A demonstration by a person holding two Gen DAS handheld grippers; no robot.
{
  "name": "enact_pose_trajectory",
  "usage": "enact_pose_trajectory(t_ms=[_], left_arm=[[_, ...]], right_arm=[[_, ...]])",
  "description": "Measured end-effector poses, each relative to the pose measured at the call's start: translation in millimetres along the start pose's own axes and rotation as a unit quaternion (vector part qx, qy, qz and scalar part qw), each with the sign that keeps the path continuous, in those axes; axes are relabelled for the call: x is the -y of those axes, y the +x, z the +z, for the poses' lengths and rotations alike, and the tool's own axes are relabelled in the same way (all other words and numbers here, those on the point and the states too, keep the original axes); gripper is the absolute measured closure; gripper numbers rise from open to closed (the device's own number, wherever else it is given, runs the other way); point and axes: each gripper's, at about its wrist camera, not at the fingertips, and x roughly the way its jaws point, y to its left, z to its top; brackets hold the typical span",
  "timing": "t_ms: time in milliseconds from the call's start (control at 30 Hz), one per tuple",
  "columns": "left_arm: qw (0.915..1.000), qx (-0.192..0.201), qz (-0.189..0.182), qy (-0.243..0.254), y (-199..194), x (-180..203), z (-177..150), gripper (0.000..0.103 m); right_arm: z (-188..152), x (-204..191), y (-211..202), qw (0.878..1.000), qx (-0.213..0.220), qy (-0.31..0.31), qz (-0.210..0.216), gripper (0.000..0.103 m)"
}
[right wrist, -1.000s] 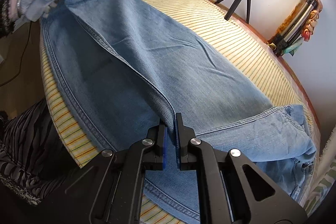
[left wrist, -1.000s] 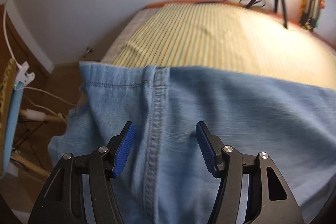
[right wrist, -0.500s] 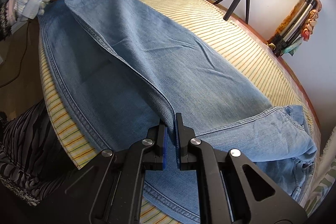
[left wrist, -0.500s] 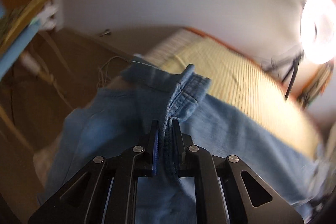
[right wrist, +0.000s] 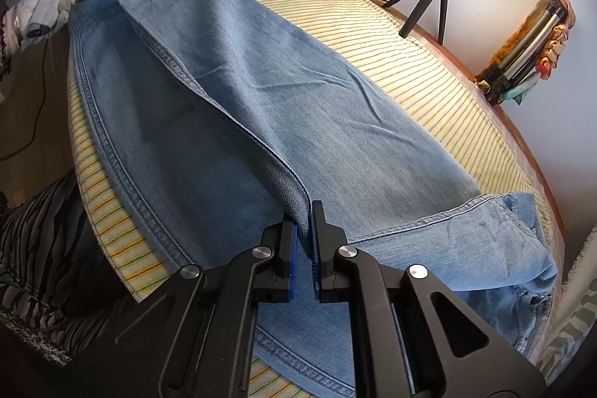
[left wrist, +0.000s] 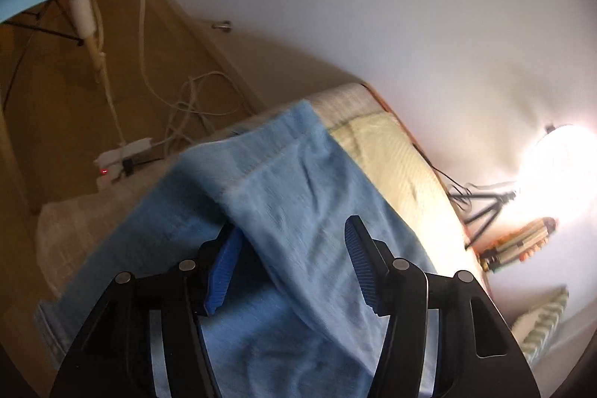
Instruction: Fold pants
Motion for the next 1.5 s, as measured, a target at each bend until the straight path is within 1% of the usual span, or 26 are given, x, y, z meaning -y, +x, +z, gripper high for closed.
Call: enact_pose_trajectory(t_ms=[33,67,100,167,233,267,367,467,567,633,700,767,833,900,933,967,1067,1133,1233,1300,1367,1433,1500], left_arm=[[0.9999,-0.004,-0.002,-0.012,3.0,-3.7,3.9,0.062],[0.9997,-0.009,-0.004,-0.022,6.7,-6.3,8.5,0.089],[0.9997,-0.013,0.002,-0.022,9.9,-7.2,12.8,0.098],[0.9997,-0.021,0.01,0.004,15.1,3.3,21.2,0.099],[0.9991,-0.023,0.01,0.035,15.8,19.8,30.0,0.099],[0.9987,-0.021,0.008,0.046,16.3,29.5,34.9,0.099],[0.9978,-0.015,-0.014,0.062,17.0,61.2,51.5,0.099],[0.9952,0.0,-0.034,0.092,10.6,96.1,68.3,0.099],[0.9908,0.022,-0.062,0.118,-10.9,127.0,84.6,0.099],[0.9877,0.049,-0.089,0.119,-35.6,132.3,90.8,0.099],[0.9858,0.062,-0.1,0.119,-54.7,126.0,91.0,0.099],[0.9851,0.071,-0.095,0.125,-71.7,106.4,80.6,0.099],[0.9877,0.06,-0.085,0.117,-78.4,76.4,64.1,0.099],[0.9914,0.047,-0.068,0.102,-79.9,46.8,46.3,0.099],[0.9934,0.035,-0.049,0.098,-79.2,29.0,32.6,0.099],[0.9946,0.025,-0.04,0.092,-77.2,16.0,22.6,0.099],[0.998,-0.016,-0.019,0.058,-64.8,-24.0,-8.5,0.099],[0.9986,-0.032,-0.007,0.042,-58.7,-41.9,-23.7,0.099],[0.9986,-0.035,0.005,0.038,-53.3,-53.1,-35.6,0.099],[0.9991,-0.035,0.0,0.025,-53.0,-56.0,-36.9,0.099],[0.9993,-0.023,0.0,0.029,-60.3,-56.7,-36.9,0.099],[0.9992,-0.009,0.004,0.039,-70.5,-56.1,-40.5,0.099],[0.9991,0.0,0.012,0.041,-75.0,-59.1,-47.4,0.099]], right_arm=[[0.8,0.2,0.8,1.0,-0.001,-0.001,-0.003,0.096],[1.8,0.5,1.2,1.0,-0.001,-0.001,-0.006,0.096],[3.3,1.0,1.6,1.0,-0.001,-0.002,-0.009,0.096],[6.6,2.2,2.1,1.0,-0.002,-0.008,-0.017,0.097],[13.0,7.3,1.6,0.999,0.002,-0.013,-0.035,0.097],[16.0,10.8,0.9,0.999,0.005,-0.01,-0.037,0.097],[30.6,27.1,-3.2,0.998,0.019,-0.003,-0.061,0.097],[46.6,46.4,-14.5,0.995,0.041,0.015,-0.089,0.097],[61.8,63.1,-36.5,0.99,0.071,0.029,-0.12,0.098],[66.6,67.2,-57.7,0.986,0.095,0.037,-0.131,0.098],[66.5,62.5,-79.5,0.983,0.114,0.035,-0.137,0.098],[61.0,52.9,-94.0,0.983,0.12,0.032,-0.133,0.098],[47.7,36.3,-100.7,0.987,0.113,0.025,-0.11,0.098],[33.3,18.0,-98.0,0.991,0.094,0.013,-0.096,0.098],[24.9,6.9,-92.8,0.993,0.08,0.008,-0.085,0.098],[19.3,0.8,-88.4,0.994,0.072,0.007,-0.077,0.098],[-5.0,-21.8,-71.7,0.998,0.033,0.003,-0.049,0.098],[-17.0,-27.8,-61.9,0.999,0.014,0.003,-0.039,0.098],[-25.9,-30.9,-50.7,1.0,-0.007,0.003,-0.03,0.098],[-27.6,-32.9,-43.4,0.999,-0.025,-0.004,-0.02,0.098],[-26.6,-33.0,-41.4,0.999,-0.038,-0.007,-0.012,0.098],[-19.5,-24.7,-41.2,0.999,-0.046,0.005,0.006,0.096],[-11.4,-17.6,-46.3,0.999,-0.042,0.02,0.019,0.093]])
